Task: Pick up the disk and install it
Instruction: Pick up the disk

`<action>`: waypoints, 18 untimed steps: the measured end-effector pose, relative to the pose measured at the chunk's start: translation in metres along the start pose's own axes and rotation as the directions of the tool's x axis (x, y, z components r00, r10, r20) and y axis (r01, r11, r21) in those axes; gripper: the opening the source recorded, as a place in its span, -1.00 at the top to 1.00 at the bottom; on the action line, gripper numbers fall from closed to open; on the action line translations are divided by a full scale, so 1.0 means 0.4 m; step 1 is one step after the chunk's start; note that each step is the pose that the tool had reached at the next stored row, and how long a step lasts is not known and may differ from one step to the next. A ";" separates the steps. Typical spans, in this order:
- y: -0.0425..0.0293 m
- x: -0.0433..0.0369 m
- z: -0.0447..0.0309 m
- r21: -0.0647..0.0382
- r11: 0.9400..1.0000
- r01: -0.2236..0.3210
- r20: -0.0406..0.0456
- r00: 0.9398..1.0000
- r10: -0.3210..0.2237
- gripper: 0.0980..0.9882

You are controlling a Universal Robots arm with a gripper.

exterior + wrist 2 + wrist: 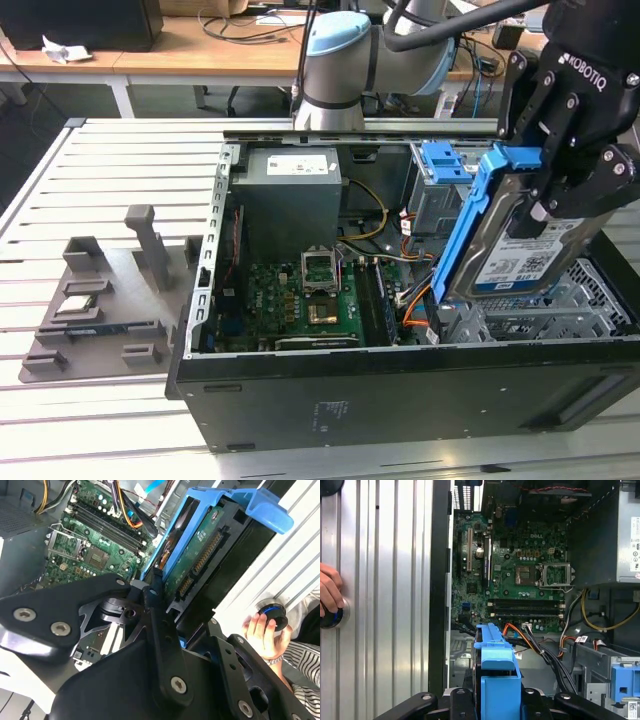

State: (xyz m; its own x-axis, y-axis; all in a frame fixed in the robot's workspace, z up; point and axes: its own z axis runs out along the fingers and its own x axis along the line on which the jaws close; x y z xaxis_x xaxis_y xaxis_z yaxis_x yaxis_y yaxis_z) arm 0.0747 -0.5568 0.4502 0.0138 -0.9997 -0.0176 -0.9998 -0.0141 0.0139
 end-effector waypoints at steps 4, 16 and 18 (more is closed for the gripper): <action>-0.013 0.000 0.000 0.000 1.000 0.000 0.000 1.000 0.000 0.41; -0.049 0.001 0.002 0.000 1.000 0.000 0.000 1.000 0.000 0.41; -0.057 0.001 0.003 0.000 1.000 0.000 0.000 1.000 0.000 0.41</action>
State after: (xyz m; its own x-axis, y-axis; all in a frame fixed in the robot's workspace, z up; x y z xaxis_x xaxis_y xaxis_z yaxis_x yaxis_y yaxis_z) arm 0.0974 -0.5568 0.4488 0.0138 -0.9997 -0.0177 -0.9998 -0.0140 0.0140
